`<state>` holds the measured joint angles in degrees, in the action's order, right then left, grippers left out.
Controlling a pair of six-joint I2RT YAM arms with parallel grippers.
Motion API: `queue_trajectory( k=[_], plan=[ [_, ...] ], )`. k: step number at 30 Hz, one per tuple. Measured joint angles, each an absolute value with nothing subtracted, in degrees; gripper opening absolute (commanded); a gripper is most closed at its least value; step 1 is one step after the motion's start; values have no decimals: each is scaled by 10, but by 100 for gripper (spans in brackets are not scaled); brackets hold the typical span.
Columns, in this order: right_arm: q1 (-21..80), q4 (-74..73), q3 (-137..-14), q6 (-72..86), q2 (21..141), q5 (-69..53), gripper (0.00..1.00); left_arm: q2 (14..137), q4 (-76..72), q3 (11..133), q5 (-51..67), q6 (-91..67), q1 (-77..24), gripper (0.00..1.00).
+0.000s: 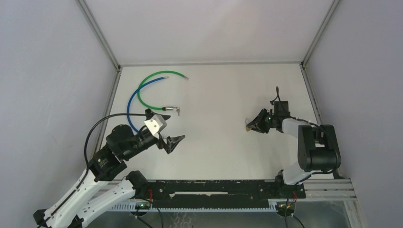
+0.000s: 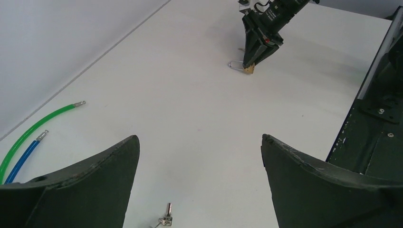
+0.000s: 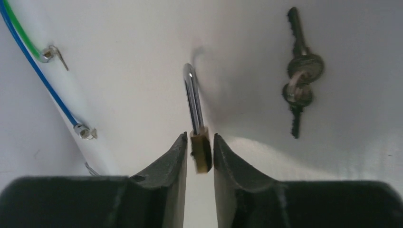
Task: Lock with the key
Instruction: Place the lock at the center of the board, then pick up the lock from the center of the board.
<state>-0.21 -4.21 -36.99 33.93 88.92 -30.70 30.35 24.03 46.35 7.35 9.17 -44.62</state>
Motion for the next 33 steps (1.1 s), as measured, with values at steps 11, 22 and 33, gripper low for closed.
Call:
queue_trajectory(
  k=[11, 22, 33],
  plan=[
    [-19, -99, -370, 323, 871, -272, 47, 298, 308, 458, 107, 286, -446, 95],
    [117, -194, -484, 240, 712, -185, 99, 622, 710, 528, 58, 628, -223, 91],
    [229, -178, -489, 196, 686, -204, 99, 757, 567, 534, 32, 739, -160, 83]
  ],
)
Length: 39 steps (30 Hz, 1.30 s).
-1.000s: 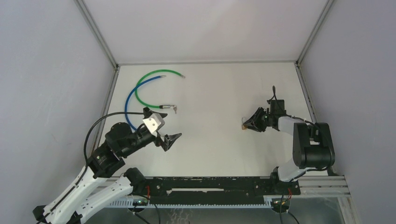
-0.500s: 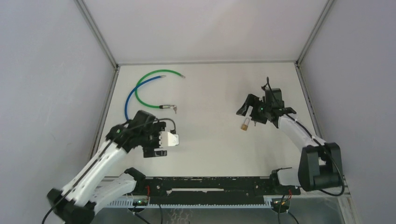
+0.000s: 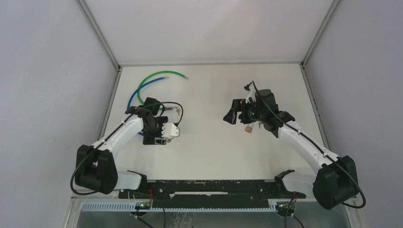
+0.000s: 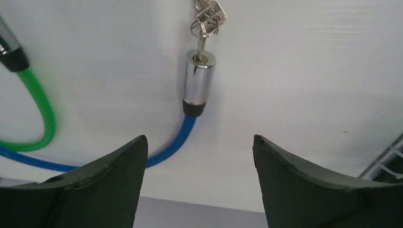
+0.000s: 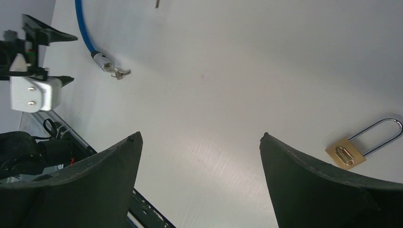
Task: Lock with the key
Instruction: Pick up the lock from the center of the board.
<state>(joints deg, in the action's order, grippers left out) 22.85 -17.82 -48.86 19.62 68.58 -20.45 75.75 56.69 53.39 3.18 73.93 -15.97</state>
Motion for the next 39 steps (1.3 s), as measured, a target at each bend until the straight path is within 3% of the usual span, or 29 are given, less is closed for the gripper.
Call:
queue_trajectory(
  k=[5, 7, 8, 12, 15, 18, 19, 25, 31, 39],
  plan=[
    [243, -179, -495, 195, 686, -200, 99, 840, 499, 520, 37, 784, -135, 81],
    [249, -179, -495, 195, 686, -194, 99, 877, 477, 520, 36, 796, -118, 77],
    [253, -180, -495, 195, 686, -192, 99, 891, 468, 520, 33, 801, -113, 69],
    [262, -191, -506, 192, 686, -182, 99, 912, 441, 507, 24, 821, -111, 63],
    [263, -196, -512, 186, 686, -170, 99, 886, 430, 480, 27, 835, -115, 40],
    [263, -201, -512, 183, 686, -162, 98, 863, 431, 454, 25, 839, -127, 3],
    [263, -203, -512, 182, 686, -160, 98, 861, 435, 451, 23, 838, -132, 1],
    [267, -209, -515, 182, 685, -152, 98, 848, 479, 468, 37, 795, -138, 0],
    [291, -201, -518, 194, 676, -142, 96, 783, 579, 598, 74, 705, -138, 0],
    [444, -54, -519, 258, 681, -106, 86, 636, 618, 707, 132, 505, -146, 0]
  ],
)
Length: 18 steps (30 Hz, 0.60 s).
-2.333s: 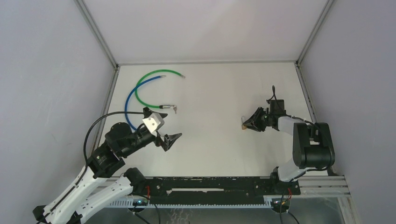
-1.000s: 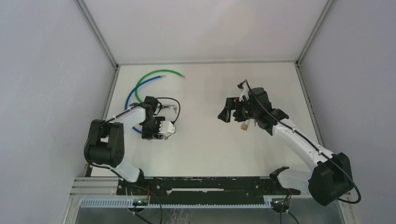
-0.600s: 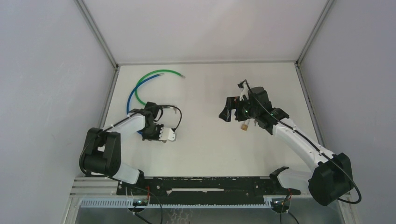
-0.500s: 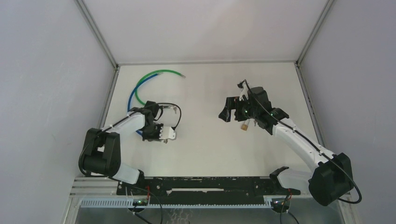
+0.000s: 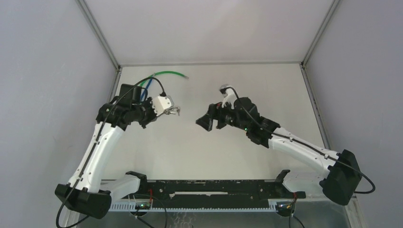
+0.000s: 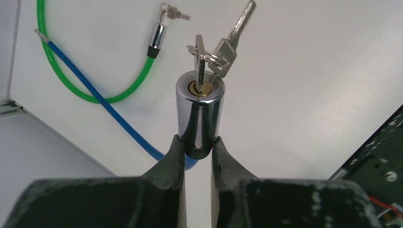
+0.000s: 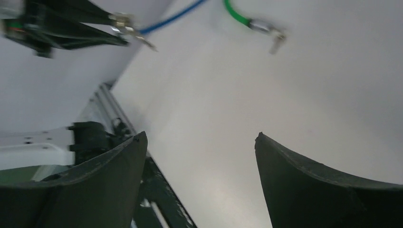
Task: Lock with the key
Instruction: Pick up the lock from the center of the board.
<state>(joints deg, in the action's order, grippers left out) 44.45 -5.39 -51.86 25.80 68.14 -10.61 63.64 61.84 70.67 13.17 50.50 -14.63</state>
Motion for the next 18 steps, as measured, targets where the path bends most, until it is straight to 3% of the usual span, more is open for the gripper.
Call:
queue_trajectory(
  k=[6, 11, 14, 18],
  plan=[
    [519, 171, -544, 354, 765, -107, 68, 599, 594, 709, 148, 392, -185, 0],
    [523, 228, -609, 416, 873, -117, 55, 566, 563, 688, 163, 353, -207, 0],
    [529, 237, -613, 446, 898, -110, 50, 565, 554, 679, 164, 333, -208, 0],
    [539, 246, -614, 463, 899, -102, 52, 573, 539, 672, 169, 312, -211, 0]
  ],
)
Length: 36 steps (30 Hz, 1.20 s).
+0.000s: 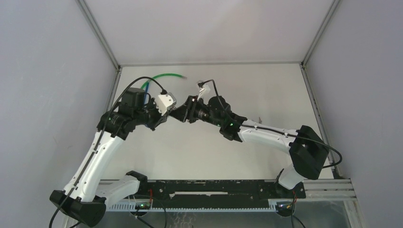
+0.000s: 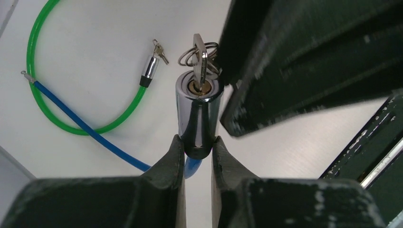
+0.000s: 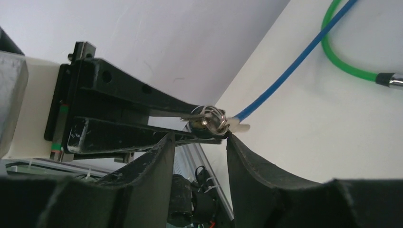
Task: Lock with the key
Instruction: Pick up the lock from the center of the board.
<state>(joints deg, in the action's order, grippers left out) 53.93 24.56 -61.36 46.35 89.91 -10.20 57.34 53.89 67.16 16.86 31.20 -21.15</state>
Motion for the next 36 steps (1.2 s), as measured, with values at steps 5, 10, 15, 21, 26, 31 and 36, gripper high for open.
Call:
queue_trajectory(
  k=[5, 10, 15, 21, 26, 31, 36],
  plan=[
    [553, 249, -615, 474, 900, -92, 52, 577, 517, 668, 171, 298, -216, 0],
    [552, 237, -632, 485, 920, -76, 35, 577, 507, 664, 171, 298, -221, 0],
    [549, 219, -649, 494, 935, -74, 46, 577, 501, 655, 156, 295, -220, 0],
    [548, 213, -665, 501, 948, -73, 42, 577, 494, 650, 171, 292, -225, 0],
    [543, 193, -675, 499, 958, -67, 0, 578, 489, 644, 166, 280, -225, 0],
    [536, 179, -681, 498, 958, -73, 0, 578, 486, 642, 161, 266, -225, 76],
    [522, 135, -663, 477, 943, -83, 0, 577, 481, 642, 136, 213, -228, 100]
  ],
)
